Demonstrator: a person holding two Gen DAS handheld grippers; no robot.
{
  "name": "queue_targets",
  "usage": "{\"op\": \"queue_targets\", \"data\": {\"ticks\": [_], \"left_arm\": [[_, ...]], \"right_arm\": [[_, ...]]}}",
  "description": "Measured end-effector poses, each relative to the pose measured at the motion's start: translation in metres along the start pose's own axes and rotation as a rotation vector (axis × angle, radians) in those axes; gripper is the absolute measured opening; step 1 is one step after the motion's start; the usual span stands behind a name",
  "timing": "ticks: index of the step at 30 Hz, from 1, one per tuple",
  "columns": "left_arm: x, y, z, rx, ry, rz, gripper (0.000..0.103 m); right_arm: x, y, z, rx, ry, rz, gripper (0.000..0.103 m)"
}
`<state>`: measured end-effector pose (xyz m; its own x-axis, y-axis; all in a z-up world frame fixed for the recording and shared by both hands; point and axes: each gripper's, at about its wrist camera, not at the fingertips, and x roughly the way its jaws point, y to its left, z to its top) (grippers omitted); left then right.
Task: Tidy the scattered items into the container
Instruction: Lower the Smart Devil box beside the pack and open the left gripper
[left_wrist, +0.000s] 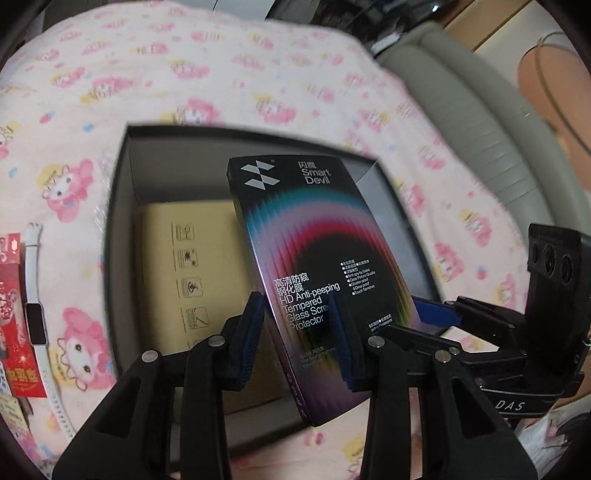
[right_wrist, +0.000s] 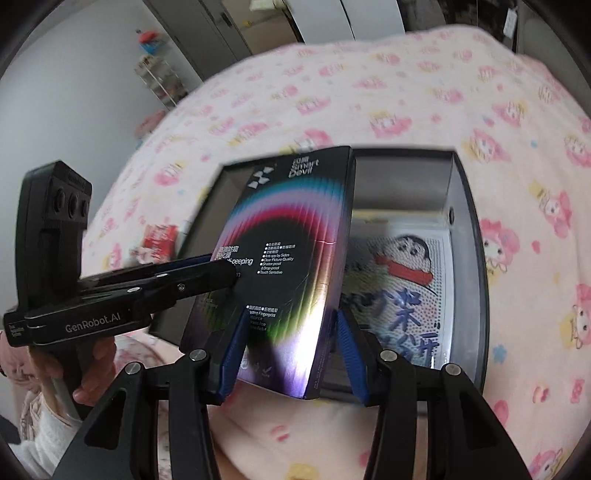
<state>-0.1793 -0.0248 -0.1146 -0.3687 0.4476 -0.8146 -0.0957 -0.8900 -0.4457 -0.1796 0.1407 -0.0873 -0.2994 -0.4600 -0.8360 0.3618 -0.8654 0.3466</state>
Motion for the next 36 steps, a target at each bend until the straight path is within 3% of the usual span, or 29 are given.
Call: {"op": "queue_targets", "data": {"ticks": [11,14,17,20,22,24,29,34,36], "left_arm": [[0.05,0.011,-0.017,0.005,0.144,0.111,0.035],[0.044,0.009,-0.017,0.02,0.131,0.141,0.034],[0.033,0.008,-0.015,0.024,0.084,0.155,0.034],[0.029,0.008,-0.013,0.015,0.063,0.148,0.034],[0.029,0.007,-0.014,0.013,0.064,0.145,0.034],[0.028,0.009,-0.013,0.009,0.064,0.146,0.034],[0.028,0.012,-0.017,0.006,0.07,0.146,0.034],[0.022,0.004,-0.015,0.025,0.053,0.161,0.034],[0.02,-0.004,-0.011,0.044,0.04,0.14,0.034]], "right_arm": [[0.072,-0.031,-0.011,0.074,0.186,0.021,0.044],[0.07,-0.033,-0.011,0.082,0.189,0.032,0.044],[0.05,-0.037,-0.001,0.075,0.115,0.036,0.044],[0.044,-0.046,0.015,0.098,0.063,-0.06,0.044],[0.056,-0.046,0.022,0.079,0.085,-0.162,0.042],[0.074,-0.04,0.022,0.061,0.129,-0.193,0.04],[0.097,-0.024,0.02,0.057,0.181,-0.059,0.041],[0.098,-0.018,0.019,0.066,0.153,0.1,0.041],[0.086,-0.024,0.019,0.072,0.096,0.053,0.041]]}}
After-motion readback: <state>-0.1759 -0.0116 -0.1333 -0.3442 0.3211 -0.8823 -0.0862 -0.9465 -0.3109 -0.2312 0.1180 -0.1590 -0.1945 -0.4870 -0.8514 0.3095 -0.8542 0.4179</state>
